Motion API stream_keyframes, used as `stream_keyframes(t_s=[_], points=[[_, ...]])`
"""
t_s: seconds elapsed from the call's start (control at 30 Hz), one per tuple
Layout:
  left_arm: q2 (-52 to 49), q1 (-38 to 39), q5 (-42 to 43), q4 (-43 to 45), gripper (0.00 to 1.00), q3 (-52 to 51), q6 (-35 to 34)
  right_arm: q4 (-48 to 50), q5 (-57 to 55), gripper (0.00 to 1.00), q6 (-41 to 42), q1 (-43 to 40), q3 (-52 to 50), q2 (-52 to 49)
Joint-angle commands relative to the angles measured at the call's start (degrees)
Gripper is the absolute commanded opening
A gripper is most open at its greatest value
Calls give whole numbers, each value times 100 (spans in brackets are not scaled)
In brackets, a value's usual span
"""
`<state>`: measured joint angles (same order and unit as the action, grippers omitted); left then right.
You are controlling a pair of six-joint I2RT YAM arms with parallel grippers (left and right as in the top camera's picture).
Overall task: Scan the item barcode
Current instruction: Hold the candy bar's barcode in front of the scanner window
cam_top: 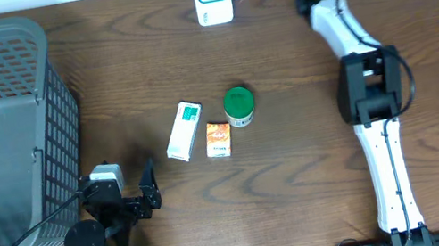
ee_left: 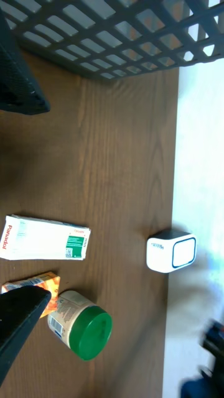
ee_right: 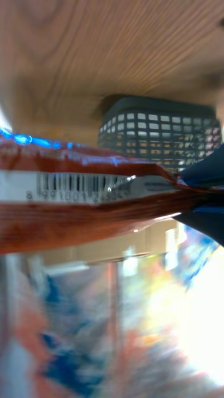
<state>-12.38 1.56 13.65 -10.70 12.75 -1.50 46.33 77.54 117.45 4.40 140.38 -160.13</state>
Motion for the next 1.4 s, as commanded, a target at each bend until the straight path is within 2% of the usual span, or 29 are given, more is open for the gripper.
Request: stream_keyframes(t_s=[0.0, 0.23, 0.6, 0.67, 0.77, 0.83, 1.0, 1.07, 1.17, 1.27, 1.37], points=[[20, -15, 70, 0, 87, -17, -9, 291, 568, 1, 0, -225, 968, 232], [20, -15, 70, 0, 87, -17, -9, 507, 1191, 1, 0, -356, 2011, 909], [20, -15, 70, 0, 86, -17, -9, 546, 1091, 2, -85, 516, 2028, 2048], [20, -15, 70, 0, 87, -17, -9, 518, 901, 2, -374, 737, 2028, 2221], [20, -15, 70, 0, 87, -17, -9, -44, 450, 1, -1602, 1040, 2028, 2413], [20, -15, 70, 0, 87, -17, -9, -929, 142, 2, -2704, 1176, 2028, 2474], [20, -15, 70, 0, 87, -17, -9, -4124, -1178, 2, -6144, 1351, 2028, 2514], [20, -15, 70, 0, 87, -17, -9, -5788, -2310, 2, -7517, 1416, 2028, 2562], [20, -15, 70, 0, 87, -17, -9, -8021, -4990, 1, -9278, 1593, 2028, 2693], [20, -15, 70, 0, 87, -17, -9, -9329, -6607, 1, -10231, 1711, 2028, 2850], [20, -15, 70, 0, 87, -17, -9, -10507, -8518, 1, -10671, 1744, 2028, 3029]])
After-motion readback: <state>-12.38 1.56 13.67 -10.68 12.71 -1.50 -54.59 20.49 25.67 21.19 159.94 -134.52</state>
